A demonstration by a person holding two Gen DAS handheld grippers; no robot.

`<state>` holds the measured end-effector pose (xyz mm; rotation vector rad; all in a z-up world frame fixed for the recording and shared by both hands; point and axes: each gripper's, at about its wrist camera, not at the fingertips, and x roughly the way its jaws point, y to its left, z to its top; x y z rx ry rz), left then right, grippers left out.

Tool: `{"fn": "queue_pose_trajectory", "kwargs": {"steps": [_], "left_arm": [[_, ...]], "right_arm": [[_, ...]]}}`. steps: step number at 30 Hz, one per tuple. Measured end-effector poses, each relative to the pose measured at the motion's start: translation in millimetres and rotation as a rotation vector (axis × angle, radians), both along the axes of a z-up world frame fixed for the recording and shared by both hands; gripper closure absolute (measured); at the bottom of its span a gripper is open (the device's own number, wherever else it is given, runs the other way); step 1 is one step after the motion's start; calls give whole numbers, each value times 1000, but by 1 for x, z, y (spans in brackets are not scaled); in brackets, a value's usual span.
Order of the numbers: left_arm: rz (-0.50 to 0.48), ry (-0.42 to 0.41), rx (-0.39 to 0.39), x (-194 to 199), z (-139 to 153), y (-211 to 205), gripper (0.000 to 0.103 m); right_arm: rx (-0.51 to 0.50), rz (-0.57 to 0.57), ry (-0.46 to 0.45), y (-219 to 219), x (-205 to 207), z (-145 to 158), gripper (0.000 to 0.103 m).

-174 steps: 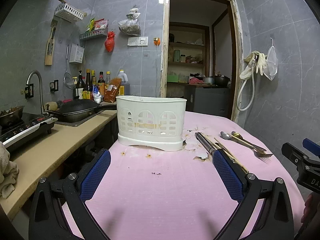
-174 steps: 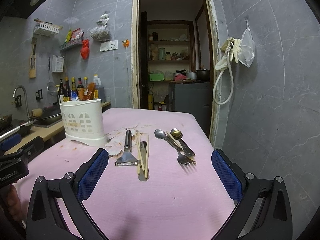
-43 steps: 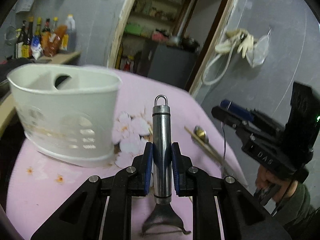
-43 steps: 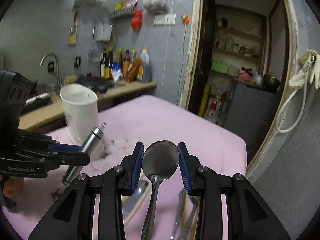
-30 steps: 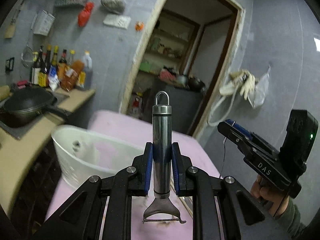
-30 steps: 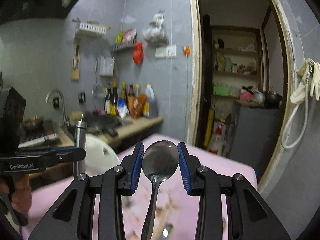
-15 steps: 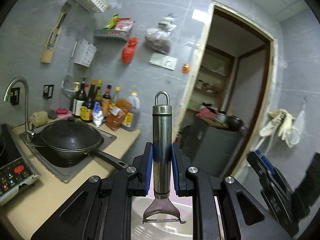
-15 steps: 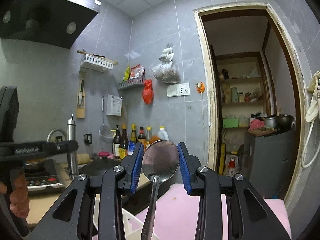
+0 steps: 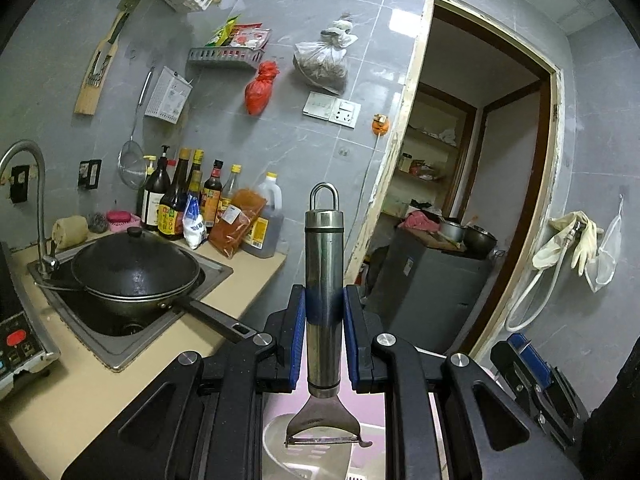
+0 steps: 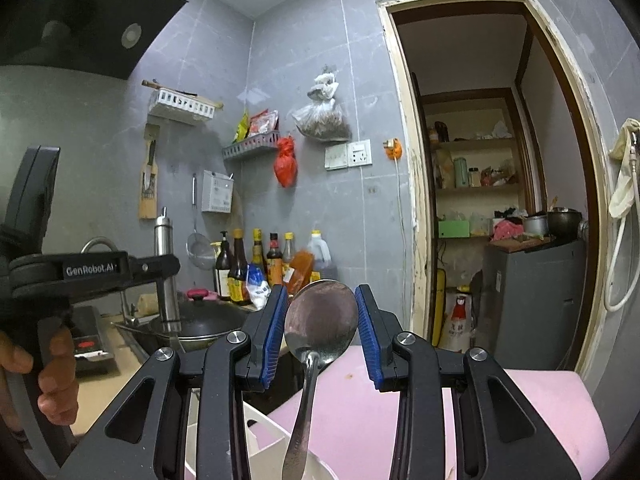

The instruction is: Organize utensils

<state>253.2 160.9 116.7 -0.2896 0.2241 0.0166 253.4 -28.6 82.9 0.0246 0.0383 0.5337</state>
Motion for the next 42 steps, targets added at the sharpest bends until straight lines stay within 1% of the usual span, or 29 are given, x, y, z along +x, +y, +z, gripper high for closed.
{"fn": "queue_pose_trajectory", "kwargs": {"steps": [4,9,13,17,20,25,27,28,30,32,33,34,36,38,39,40,41,42], "left_arm": [[29,18,73,3,-6,-13,88],[57,23,105,6,-18,-20,88],[45,19,95,-2,-19,-17,88],[55,19,112,-7,-20,-15,87],[74,45,135,-4,-24,-15,88],[53,102,121,2,-34,-12,88],[34,128,106,4,-37,-11,88],[28,125,98,2,-38,-10,87],[15,117,91,-2,-38,-9,86],[2,108,85,-7,-35,-10,78],[-1,101,85,-10,-34,-11,69],[-4,92,86,-14,-33,-12,63],[-14,79,88,-19,-30,-17,61],[-28,77,97,-24,-29,-24,58],[-34,74,101,-27,-28,-28,51],[-39,68,106,-30,-28,-34,41],[-39,56,114,-35,-28,-40,37],[-36,41,124,-39,-28,-47,29]], "right_arm": [[-3,0,6,3,0,-4,71],[-25,2,20,7,0,-12,71],[-44,8,32,8,-1,-16,70],[-58,17,47,8,-3,-20,70],[-63,20,56,9,-4,-21,70],[-73,27,68,10,-5,-22,70],[-77,32,74,9,-7,-23,67],[-78,30,72,9,-8,-22,64],[-77,25,69,6,-10,-21,61],[-75,10,73,3,-12,-18,58],[-69,0,77,0,-13,-16,55],[-64,-6,78,-3,-15,-15,51],[-54,-32,78,-12,-19,-11,47],[-56,-59,77,-20,-23,-8,37],[-57,-82,72,-26,-28,-5,28],[-56,-98,67,-31,-30,-3,22],[-59,-120,58,-38,-35,-1,20],[-65,-142,51,-44,-38,1,17]]}}
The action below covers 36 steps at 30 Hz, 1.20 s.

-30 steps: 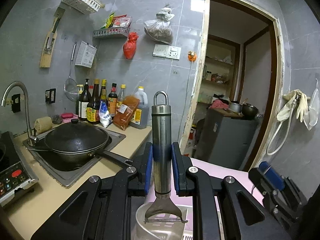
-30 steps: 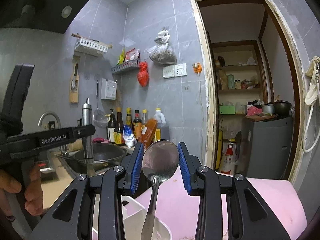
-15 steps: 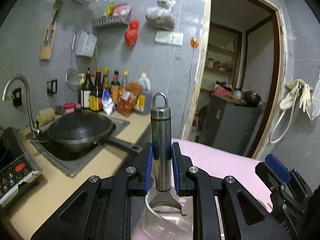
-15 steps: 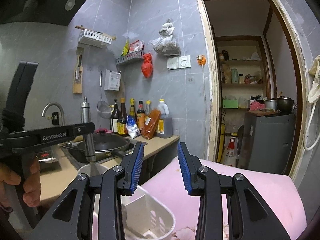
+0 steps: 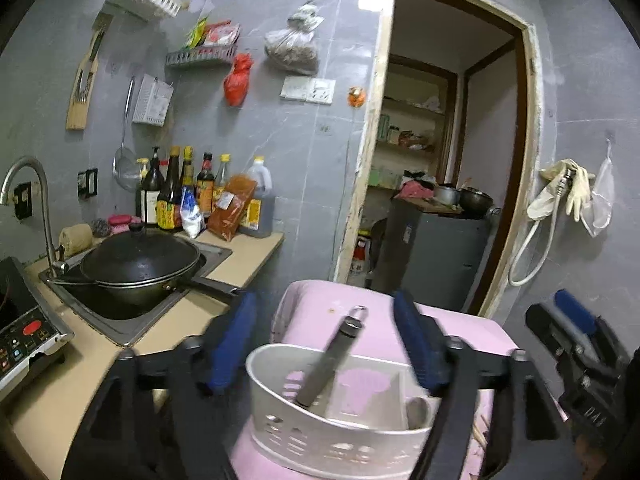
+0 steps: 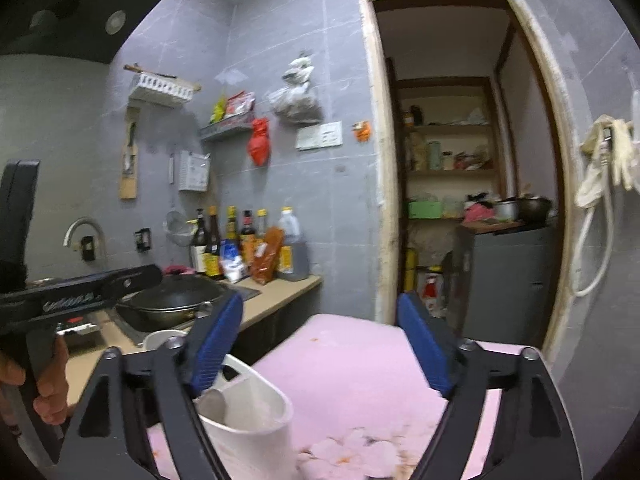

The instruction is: Organize utensils

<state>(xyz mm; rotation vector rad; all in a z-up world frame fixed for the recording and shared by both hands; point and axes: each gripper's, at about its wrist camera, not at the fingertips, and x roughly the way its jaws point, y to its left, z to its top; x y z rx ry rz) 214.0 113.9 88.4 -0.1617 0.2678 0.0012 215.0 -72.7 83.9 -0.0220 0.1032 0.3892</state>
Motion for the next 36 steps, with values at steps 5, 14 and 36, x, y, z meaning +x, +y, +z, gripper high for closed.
{"fn": "queue_pose_trajectory", "kwargs": {"steps": [5,14,36], "left_arm": [[16,-71,87,-20,-2,-39,7],[-86,-83,105,-38,-13,-99,3],[-351,282,218,-1,-92,-210,13]], "right_arm": [[-43,-144,-56,-37,-23,7,0],[-152,-293,-23,-106,-40,4,0],[-231,-210,403,-188,11,-84,25]]}}
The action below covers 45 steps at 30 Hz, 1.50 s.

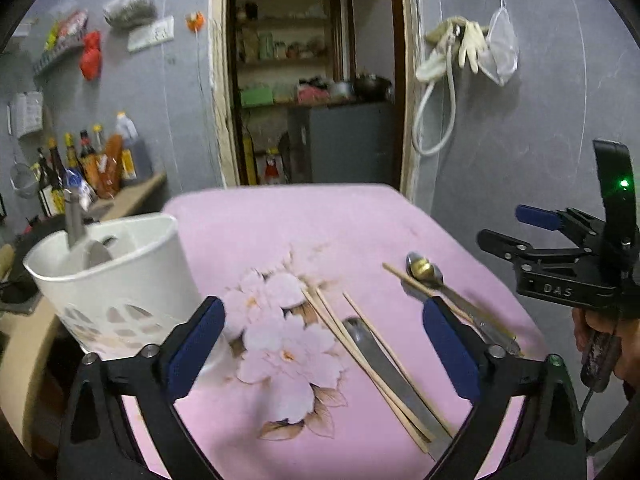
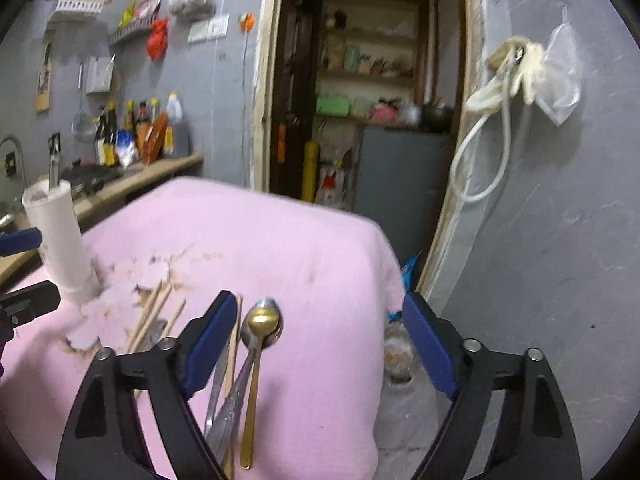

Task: Organize utensils
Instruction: 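Grasp a wooden chopstick with the left tool while the right tool grasps the gold spoon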

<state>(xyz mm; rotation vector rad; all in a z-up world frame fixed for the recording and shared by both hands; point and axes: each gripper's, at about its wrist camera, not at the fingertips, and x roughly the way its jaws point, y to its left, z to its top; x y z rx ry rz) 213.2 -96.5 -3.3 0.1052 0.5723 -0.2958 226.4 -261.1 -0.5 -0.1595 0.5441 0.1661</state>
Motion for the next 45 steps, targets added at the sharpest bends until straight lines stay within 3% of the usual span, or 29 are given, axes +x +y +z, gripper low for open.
{"fn": "queue_pose_trajectory", "kwargs": {"steps": [3,7,10,21,26,33,36,45], "left_arm": [[-14,77,1,14,-11,-4,32],[-18,188,-8,34,-27,-6,56],[-8,273,-26,51,-38,-3,67],[25,424,-95,86,-54,11,85],[30,444,-120,92,-57,15,88],[34,460,-122,95,-55,15,92],[32,466,-123,97,-54,14,92],[27,458,-102,101,-54,9,94]], "right_arm": [[-25,47,66,4,13,-11,38],[-47,99,139,11,29,-21,44],[-73,123,176,16,39,-26,48],[-44,161,288,22,70,-41,54],[-71,168,291,26,74,-41,55],[-38,145,290,12,72,-41,85],[0,140,298,6,72,-39,86],[-8,138,294,13,72,-41,89]]}}
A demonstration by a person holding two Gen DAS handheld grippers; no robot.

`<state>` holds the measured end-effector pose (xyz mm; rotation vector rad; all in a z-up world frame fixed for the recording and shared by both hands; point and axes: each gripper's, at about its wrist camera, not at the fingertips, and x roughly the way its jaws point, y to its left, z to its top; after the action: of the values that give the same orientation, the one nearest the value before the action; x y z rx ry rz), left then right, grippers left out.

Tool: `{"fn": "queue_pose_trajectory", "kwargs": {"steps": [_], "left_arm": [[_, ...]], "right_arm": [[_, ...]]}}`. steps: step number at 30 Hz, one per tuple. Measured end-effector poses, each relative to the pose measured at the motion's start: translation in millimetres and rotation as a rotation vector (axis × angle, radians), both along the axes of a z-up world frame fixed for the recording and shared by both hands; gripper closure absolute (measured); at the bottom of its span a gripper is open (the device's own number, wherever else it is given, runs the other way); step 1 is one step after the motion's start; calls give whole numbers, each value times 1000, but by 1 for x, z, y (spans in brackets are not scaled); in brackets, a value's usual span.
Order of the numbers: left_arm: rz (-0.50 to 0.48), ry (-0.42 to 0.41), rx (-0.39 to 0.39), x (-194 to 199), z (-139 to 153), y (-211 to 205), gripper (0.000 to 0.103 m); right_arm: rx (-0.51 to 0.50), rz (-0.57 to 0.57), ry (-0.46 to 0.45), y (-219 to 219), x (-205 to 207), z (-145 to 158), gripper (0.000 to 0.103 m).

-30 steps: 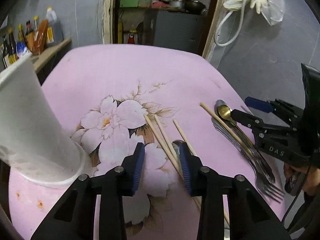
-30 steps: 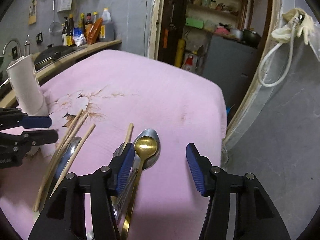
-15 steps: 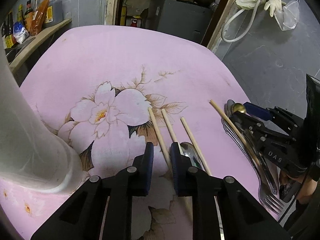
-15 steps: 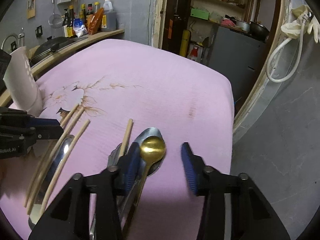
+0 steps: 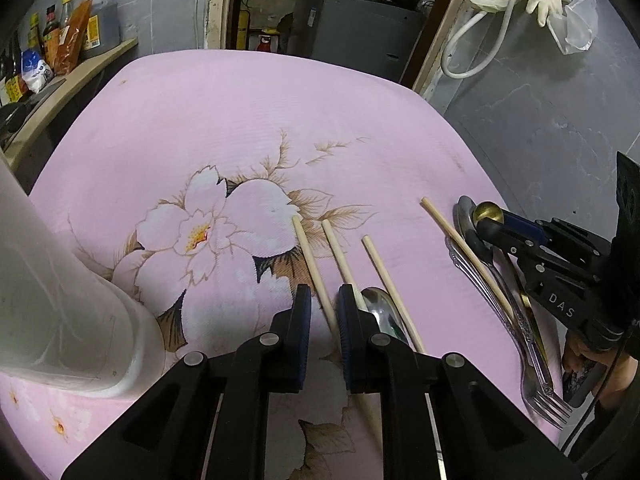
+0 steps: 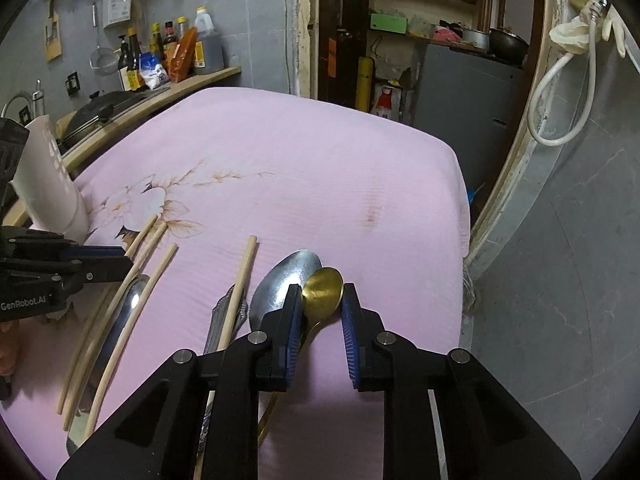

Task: Organize utensils
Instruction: 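Grasp a wooden chopstick with the left tool while the right tool grasps the gold spoon, then lift the chopstick with the left tool while the right tool lifts the gold spoon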

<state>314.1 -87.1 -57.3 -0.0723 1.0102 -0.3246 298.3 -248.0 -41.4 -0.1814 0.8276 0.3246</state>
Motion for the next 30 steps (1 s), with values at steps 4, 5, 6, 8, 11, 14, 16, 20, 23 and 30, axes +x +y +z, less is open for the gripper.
{"fn": "queue_pose_trajectory", "kwargs": {"steps": [4,5,6,8,11,14,16,20,23,30], "left_arm": [[26,16,-56,-1,-1,7,100],[27,19,-63,-2,0,8,101],[26,17,-66,-3,1,8,101],[22,14,-76,-9,3,10,101],[7,-4,-88,-18,9,10,101],[-12,-58,-104,-30,20,9,101],[-28,-112,-109,-41,29,7,101],[-46,-150,-105,-53,38,3,101],[-38,-135,-92,-56,36,4,101],[-8,-88,-105,-55,22,8,101]], "right_arm": [[34,-2,-14,-6,-6,3,98],[46,1,-9,-7,-7,3,98],[63,2,-2,-8,-9,3,99],[87,-1,0,-9,-11,4,99],[108,-12,-21,-9,-19,9,101],[139,-21,-59,-13,-32,18,101],[146,-22,-86,-13,-42,24,101],[149,-19,-104,-10,-55,29,101],[100,-41,-72,-9,-51,22,101],[39,-29,-7,-9,-41,5,73]]}}
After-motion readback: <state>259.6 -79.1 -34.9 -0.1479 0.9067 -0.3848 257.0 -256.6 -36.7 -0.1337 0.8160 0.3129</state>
